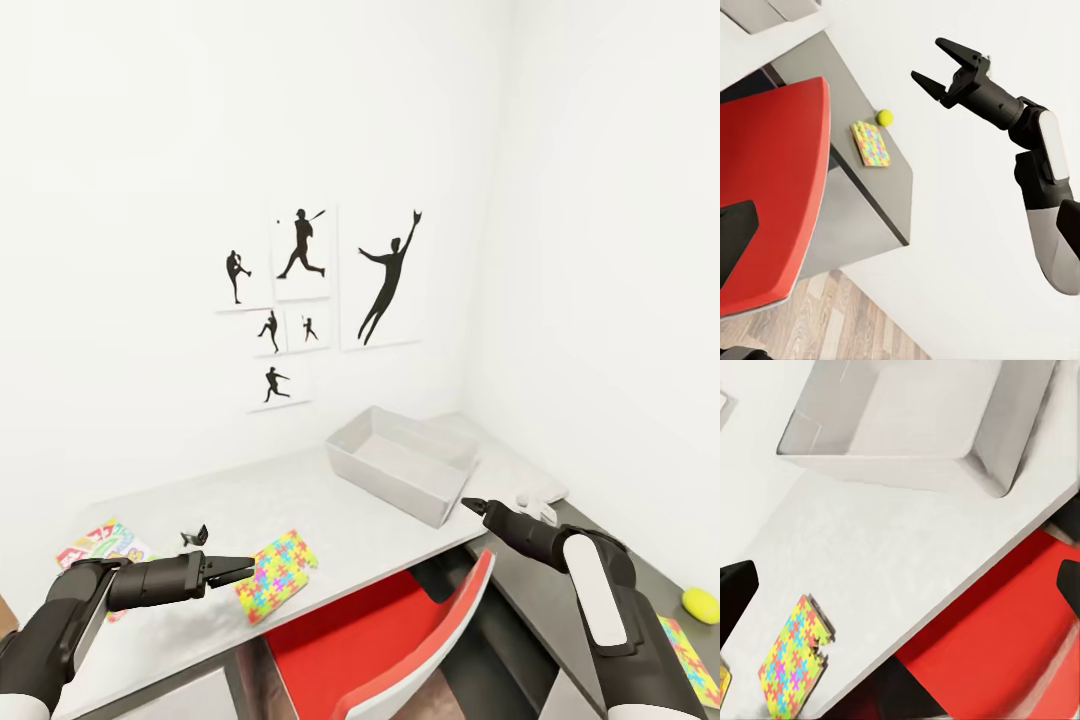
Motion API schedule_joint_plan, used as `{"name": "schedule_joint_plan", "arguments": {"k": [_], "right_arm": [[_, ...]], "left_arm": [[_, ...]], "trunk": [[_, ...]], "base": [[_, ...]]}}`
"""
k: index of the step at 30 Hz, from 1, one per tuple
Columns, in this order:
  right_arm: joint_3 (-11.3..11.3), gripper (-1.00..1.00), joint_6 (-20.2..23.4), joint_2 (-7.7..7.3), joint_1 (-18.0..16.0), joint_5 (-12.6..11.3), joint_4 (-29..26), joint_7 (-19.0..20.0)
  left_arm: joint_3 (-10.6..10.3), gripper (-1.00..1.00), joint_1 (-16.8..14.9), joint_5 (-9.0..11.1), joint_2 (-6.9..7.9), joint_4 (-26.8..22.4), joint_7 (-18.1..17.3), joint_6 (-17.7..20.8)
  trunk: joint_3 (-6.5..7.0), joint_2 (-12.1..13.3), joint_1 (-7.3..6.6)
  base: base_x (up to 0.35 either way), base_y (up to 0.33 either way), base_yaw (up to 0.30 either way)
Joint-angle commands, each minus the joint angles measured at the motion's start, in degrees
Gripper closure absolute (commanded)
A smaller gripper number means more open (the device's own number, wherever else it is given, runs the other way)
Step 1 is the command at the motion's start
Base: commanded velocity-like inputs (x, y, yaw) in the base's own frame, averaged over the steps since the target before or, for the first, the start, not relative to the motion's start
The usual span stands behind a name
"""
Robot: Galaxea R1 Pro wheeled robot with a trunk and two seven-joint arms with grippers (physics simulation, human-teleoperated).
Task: Put all the toys in the child's room - the three board games (two on the bed and one on the table), the two jigsaw puzzles on the table, and the tennis ball on the table - inside the toy box on the table in the child's room.
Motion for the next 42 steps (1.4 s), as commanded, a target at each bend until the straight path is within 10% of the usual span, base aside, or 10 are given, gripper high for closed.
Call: {"name": "schedule_joint_plan", "arguments": {"k": [1, 42], "right_arm": [[-0.1, -1.00, 0.2, 0.00, 0.0, -0.2, 0.0, -0.1], [-0.1, -1.00, 0.3, -0.08, 0.0, -0.3, 0.0, -0.1]], "left_arm": [[0.0, -1.00, 0.0, 0.0, 0.01, 0.0, -0.2, 0.6], [0.0, -1.00, 0.0, 0.0, 0.01, 0.0, -0.2, 0.6]], "trunk": [[-0.03, 0.0, 0.04], [-0.02, 0.0, 0.04]], "base": [[0.183, -0.146, 0.000], [0.118, -0.083, 0.185]]}}
